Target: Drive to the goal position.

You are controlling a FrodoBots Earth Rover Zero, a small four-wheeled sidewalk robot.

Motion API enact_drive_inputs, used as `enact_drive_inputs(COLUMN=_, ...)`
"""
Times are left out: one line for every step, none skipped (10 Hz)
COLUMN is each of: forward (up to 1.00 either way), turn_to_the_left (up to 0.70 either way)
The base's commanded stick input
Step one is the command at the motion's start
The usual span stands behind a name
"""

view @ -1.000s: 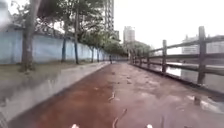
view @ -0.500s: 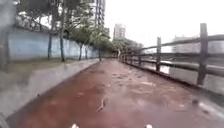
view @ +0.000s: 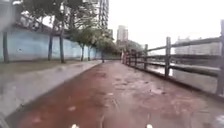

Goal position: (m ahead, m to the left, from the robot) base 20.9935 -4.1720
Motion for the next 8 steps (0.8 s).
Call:
enact_drive_inputs(forward=0.85, turn_to_the_left=0.02)
enact_drive_inputs(forward=0.85, turn_to_the_left=0.02)
enact_drive_inputs(forward=0.85, turn_to_the_left=0.02)
enact_drive_inputs(forward=0.85, turn_to_the_left=0.02)
enact_drive_inputs(forward=0.85, turn_to_the_left=0.02)
enact_drive_inputs(forward=0.85, turn_to_the_left=0.02)
enact_drive_inputs(forward=0.85, turn_to_the_left=0.02)
enact_drive_inputs(forward=0.85, turn_to_the_left=0.02)
